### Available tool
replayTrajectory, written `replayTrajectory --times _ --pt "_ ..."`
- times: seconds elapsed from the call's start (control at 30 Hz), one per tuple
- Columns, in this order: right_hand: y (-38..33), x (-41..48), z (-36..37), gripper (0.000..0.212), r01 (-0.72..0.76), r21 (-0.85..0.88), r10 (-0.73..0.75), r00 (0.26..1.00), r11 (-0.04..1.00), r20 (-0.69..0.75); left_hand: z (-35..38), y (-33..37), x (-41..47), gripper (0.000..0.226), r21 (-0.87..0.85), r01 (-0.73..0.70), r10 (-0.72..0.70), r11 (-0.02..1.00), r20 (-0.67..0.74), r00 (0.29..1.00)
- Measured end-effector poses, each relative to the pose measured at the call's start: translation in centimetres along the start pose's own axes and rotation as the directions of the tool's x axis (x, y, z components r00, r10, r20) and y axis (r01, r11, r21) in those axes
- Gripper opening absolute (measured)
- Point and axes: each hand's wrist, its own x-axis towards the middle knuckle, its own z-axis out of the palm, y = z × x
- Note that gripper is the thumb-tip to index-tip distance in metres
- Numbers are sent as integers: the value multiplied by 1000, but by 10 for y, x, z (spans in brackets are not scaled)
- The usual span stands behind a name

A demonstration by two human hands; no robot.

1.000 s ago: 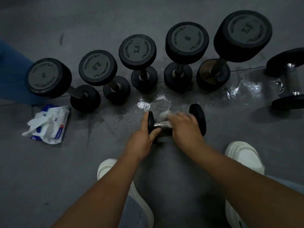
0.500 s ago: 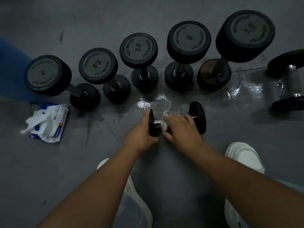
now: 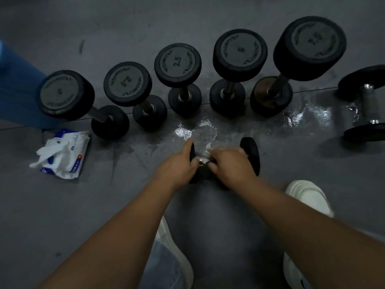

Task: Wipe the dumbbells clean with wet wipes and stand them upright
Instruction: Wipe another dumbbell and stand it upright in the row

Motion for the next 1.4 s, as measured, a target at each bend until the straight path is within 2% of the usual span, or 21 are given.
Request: replayTrajectory --times 0.1,0.17,0.27,0.37,0.4,0.5,0.53,0.6,0.63,0.67,0.73,0.77,0.87,0.9,0.93,1.03,1.1,1.17,1.27,1.33,1.4 --pt "-11 -16 11 17 5 60 6 985 998 -171 3 -4 -10 111 -57 -48 55 997 120 991" --pt "0 -15 6 11 10 75 5 979 997 -205 11 -5 -16 123 -26 -42 45 999 108 993" --pt "-3 -4 -1 17 -84 15 85 980 996 -179 15 -5 -9 120 -36 -27 28 999 25 999" --pt "-27 -6 12 27 92 -52 -98 988 994 -117 11 -2 -2 114 -105 -18 21 994 32 999" --pt "-24 -7 15 28 108 -101 -120 985 989 -122 11 -2 -1 113 -113 -12 15 994 30 999" --pt "-5 -5 -2 26 -132 -214 102 984 968 -147 15 -4 -2 118 -110 -4 6 994 17 1000" --pt "-6 -4 -6 23 -138 -247 100 982 959 -162 15 -5 -2 119 -112 -7 9 994 18 1000" --pt "-17 -4 -20 19 -17 -331 -16 995 943 -97 16 -6 -1 120 -106 -12 14 994 16 1000" --pt "-19 -3 -27 24 41 -361 -48 999 932 -12 16 -6 -1 120 -100 -11 12 995 7 1000" --pt "-13 0 -32 28 66 -386 -52 998 920 46 16 -5 -1 120 -94 -8 8 995 0 1000" --pt "0 6 -43 26 9 -485 44 994 875 98 15 -4 -1 120 -87 0 -1 996 -10 1000" --pt "2 6 -44 26 -6 -557 83 990 831 112 15 -3 0 120 -83 -2 1 997 -7 1000" --pt "-18 3 -32 25 200 -744 49 953 637 298 14 -3 0 120 -71 8 -8 997 6 1000" --pt "-22 5 -29 25 212 -768 65 948 605 313 14 -2 1 121 -69 13 -13 998 9 1000" --pt "-20 10 -27 26 180 -765 81 954 618 289 12 -2 1 120 -70 20 -19 997 9 1000" --pt "-12 8 -26 29 29 -627 116 975 778 190 11 -1 3 120 -90 30 -29 996 10 1000" --pt "-10 -1 -32 27 89 -540 26 979 837 201 13 -1 -1 120 -88 26 -26 996 1 1000" --pt "0 0 -46 25 128 -482 -40 981 867 189 14 0 -4 119 -79 32 -32 996 -2 999" --pt "4 5 -44 24 -13 -438 36 998 899 43 11 2 1 119 -83 54 -54 995 4 999" --pt "-16 -5 -23 23 -52 -264 56 998 963 5 9 3 4 118 -94 54 -53 994 15 998" --pt "-22 -12 -8 30 -2 -80 -3 998 997 -62 9 4 4 116 -97 44 -43 994 15 999"
